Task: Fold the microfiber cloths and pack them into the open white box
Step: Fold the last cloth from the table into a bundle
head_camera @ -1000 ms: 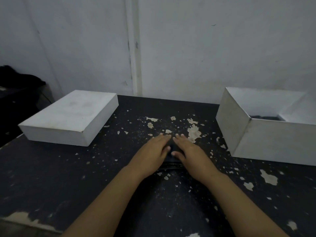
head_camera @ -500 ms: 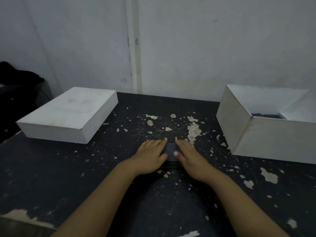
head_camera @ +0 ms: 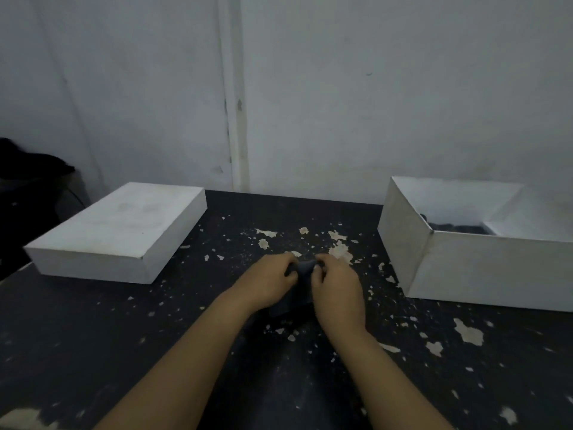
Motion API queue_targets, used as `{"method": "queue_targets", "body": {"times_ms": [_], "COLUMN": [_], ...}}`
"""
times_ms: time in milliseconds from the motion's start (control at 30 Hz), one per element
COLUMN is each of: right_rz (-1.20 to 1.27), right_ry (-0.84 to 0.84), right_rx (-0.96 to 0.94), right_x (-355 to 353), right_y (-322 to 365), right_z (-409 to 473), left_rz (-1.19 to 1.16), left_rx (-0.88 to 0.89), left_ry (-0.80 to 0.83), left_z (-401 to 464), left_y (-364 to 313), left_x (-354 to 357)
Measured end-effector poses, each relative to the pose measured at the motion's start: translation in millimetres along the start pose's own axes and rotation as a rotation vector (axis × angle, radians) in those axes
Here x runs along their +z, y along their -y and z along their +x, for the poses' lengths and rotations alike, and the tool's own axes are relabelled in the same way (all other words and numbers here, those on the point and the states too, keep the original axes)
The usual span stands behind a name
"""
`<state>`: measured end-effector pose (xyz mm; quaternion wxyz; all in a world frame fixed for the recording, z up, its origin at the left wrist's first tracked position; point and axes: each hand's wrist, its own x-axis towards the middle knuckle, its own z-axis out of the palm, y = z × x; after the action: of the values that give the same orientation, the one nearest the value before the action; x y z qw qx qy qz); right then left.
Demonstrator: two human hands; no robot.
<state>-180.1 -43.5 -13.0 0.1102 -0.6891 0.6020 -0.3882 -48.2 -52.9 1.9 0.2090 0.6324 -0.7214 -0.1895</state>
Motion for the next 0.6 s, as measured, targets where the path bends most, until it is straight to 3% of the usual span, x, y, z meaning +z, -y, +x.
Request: {"method": "queue_targets", "body": {"times_ms": [167, 300, 467, 600], "right_rz": [0.477, 1.039, 1.384, 1.456], "right_ry": [-0.012, 0.043, 0.064, 0.112], "right_rx": [0.379, 0.678, 0.758, 0.687], "right_x": [7, -2, -20, -33], "right_y": [10, 2, -7, -13], "right_z": [-13, -13, -8, 0], "left_rz": [-0.248, -0.335, -0.415, -0.506], "left_rx": [0.061, 0.131, 0.103, 0.055], "left_ry": [-0.142, -0.147, -0.406, -0.409], "left_z": [-23, -41, -39, -28], "left_y": [-27, -42, -39, -43], "left_x": [8, 19, 28, 24]}}
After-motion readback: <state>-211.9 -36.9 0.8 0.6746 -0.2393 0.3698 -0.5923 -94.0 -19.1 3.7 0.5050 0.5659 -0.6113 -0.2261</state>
